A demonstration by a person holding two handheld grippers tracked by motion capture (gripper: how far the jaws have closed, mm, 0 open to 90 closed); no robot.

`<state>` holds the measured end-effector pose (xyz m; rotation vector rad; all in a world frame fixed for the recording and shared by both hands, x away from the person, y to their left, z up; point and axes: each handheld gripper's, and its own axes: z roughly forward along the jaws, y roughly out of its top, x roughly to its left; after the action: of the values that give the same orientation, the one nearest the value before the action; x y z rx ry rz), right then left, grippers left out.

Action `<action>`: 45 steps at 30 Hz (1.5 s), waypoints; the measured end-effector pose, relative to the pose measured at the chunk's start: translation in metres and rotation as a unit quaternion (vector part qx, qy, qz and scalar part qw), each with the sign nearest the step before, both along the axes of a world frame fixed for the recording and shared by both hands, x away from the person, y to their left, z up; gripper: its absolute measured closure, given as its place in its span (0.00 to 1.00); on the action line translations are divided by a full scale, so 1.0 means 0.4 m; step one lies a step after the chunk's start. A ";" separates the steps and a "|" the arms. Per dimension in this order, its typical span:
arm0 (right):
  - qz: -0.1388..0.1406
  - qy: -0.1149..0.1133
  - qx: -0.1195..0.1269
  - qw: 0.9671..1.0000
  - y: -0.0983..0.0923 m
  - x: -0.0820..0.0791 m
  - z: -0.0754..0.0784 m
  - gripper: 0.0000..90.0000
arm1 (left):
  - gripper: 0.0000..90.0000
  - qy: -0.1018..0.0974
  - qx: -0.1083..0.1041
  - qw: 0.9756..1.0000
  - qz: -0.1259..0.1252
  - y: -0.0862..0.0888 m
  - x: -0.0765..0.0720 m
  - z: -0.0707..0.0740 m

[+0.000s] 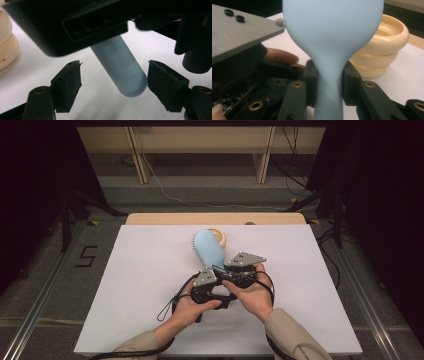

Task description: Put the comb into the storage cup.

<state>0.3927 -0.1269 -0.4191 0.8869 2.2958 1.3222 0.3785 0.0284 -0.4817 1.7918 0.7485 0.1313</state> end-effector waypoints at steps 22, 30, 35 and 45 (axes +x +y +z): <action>-0.009 -0.003 0.009 1.000 -0.004 0.000 0.002 0.78 | 0.40 0.008 -0.028 0.999 0.015 0.000 -0.006 -0.005; -0.009 -0.001 0.009 1.000 -0.002 0.000 -0.001 0.78 | 0.43 0.011 -0.041 0.999 0.023 0.004 -0.005 -0.001; -0.008 0.000 0.011 1.000 0.000 -0.001 -0.002 0.78 | 0.47 0.013 -0.043 0.999 0.021 0.003 -0.006 -0.002; -0.008 0.003 0.018 1.000 -0.002 0.000 -0.003 0.78 | 0.63 0.012 -0.051 0.998 0.021 0.005 -0.008 -0.001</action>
<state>0.3928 -0.1278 -0.4203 0.9197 2.2704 1.3590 0.3751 0.0303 -0.4822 1.6842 0.7962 0.0975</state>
